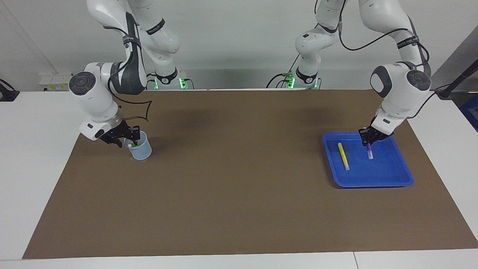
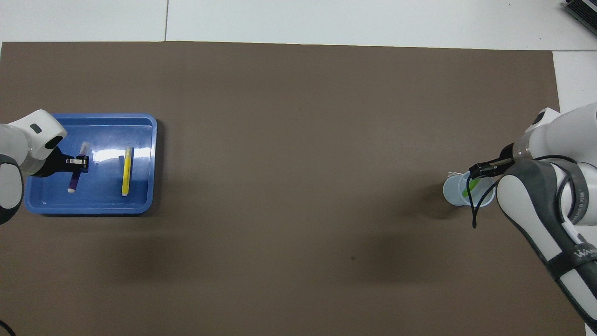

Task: Right arm passes pens to left for tray arrangement
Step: 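Carry the purple pen to the tray with the left gripper while the right gripper returns, then lower and release the purple pen in the tray with the left gripper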

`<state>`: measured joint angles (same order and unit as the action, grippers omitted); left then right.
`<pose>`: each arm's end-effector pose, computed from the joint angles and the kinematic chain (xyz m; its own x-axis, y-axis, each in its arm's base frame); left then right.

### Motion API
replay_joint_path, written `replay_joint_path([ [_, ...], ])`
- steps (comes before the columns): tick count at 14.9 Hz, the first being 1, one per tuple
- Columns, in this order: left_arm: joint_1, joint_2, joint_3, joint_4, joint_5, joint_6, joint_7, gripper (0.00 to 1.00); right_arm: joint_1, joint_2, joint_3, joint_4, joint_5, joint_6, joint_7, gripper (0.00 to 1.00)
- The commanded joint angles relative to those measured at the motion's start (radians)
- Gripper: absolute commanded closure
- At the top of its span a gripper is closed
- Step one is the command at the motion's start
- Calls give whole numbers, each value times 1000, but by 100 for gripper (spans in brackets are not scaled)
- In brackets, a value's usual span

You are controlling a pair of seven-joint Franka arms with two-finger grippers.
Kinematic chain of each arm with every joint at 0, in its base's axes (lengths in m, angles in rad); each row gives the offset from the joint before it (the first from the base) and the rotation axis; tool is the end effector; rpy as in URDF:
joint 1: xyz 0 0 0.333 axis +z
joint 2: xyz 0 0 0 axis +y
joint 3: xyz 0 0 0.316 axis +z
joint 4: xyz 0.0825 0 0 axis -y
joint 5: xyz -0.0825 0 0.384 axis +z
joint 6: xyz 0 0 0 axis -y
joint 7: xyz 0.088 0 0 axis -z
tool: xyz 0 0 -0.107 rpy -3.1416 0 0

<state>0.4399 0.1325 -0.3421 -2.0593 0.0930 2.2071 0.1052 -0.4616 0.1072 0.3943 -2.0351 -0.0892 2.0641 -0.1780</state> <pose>0.5698 0.0626 0.3776 0.9981 -0.0588 0.0198 -0.0581 -0.9977 -0.0340 0.5606 -0.0460 0.3910 0.9854 0.1532 -0.0747 0.1552 -0.9876 0.0214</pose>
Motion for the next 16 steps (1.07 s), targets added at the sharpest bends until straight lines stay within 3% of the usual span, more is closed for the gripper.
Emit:
replay_joint_path([
  [1, 17, 58, -9, 8, 34, 68, 4, 100, -15, 26, 15, 19, -23, 7, 23, 46],
  [7, 23, 128, -3, 4, 59, 149, -4, 100, -17, 29, 14, 18, -23, 7, 23, 70],
  [11, 23, 154, -2, -1, 151, 174, -6, 100, -19, 29, 14, 19, -24, -12, 20, 100],
  [13, 22, 156, -3, -7, 204, 175, -4, 100, -19, 28, 14, 47, -21, -66, 8, 100],
  [16, 19, 156, -3, -12, 217, 180, -9, 50, -14, 19, 15, 148, -11, -218, -26, 100],
])
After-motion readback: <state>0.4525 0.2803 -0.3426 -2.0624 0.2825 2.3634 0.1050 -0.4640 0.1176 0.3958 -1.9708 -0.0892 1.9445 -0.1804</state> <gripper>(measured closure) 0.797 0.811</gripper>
